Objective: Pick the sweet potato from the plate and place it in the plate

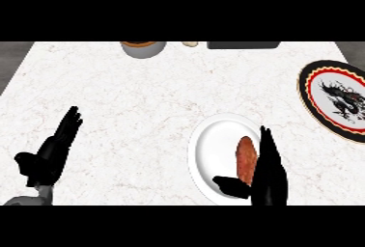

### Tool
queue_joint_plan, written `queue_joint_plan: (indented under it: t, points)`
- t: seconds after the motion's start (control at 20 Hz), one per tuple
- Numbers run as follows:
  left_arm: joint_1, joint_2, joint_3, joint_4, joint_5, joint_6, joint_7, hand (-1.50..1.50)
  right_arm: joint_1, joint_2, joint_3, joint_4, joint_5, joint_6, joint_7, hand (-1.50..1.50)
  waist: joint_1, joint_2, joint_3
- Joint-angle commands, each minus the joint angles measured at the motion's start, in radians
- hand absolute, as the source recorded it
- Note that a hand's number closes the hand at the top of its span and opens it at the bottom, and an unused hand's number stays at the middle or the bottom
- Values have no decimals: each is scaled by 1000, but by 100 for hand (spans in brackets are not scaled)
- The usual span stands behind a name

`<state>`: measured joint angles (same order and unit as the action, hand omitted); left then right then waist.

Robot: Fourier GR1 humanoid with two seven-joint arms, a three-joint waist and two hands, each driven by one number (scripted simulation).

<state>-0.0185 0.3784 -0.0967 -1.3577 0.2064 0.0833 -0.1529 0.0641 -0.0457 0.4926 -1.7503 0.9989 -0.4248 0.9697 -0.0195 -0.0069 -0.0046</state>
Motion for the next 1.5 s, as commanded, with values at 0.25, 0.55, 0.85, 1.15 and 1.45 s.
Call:
queue_joint_plan:
  t: [0.25, 0.55, 0.85, 1.15, 1.45]
  points:
    - [-97, -28, 16, 63, -23, 1, 18, 0, -14, 38, -23, -196, 49, 360, 308, -150, 7, 7, 3]
    - [-8, -15, 11, 31, -22, -43, -23, 0, -29, 45, -71, -192, 11, 508, 356, -150, 23, 6, 3]
    - [-41, -42, 7, 8, -53, -19, 41, 0, -43, 45, -117, -87, -54, 456, 281, -150, 22, 7, 5]
    - [-7, -56, 21, 12, -69, -33, -13, 0, -79, 45, -157, 57, -40, 436, 245, -150, 25, 8, 5]
    - [-42, -84, 35, -7, -80, -34, 32, 0, -53, 45, -164, 118, -38, 368, 194, -150, 21, 7, 5]
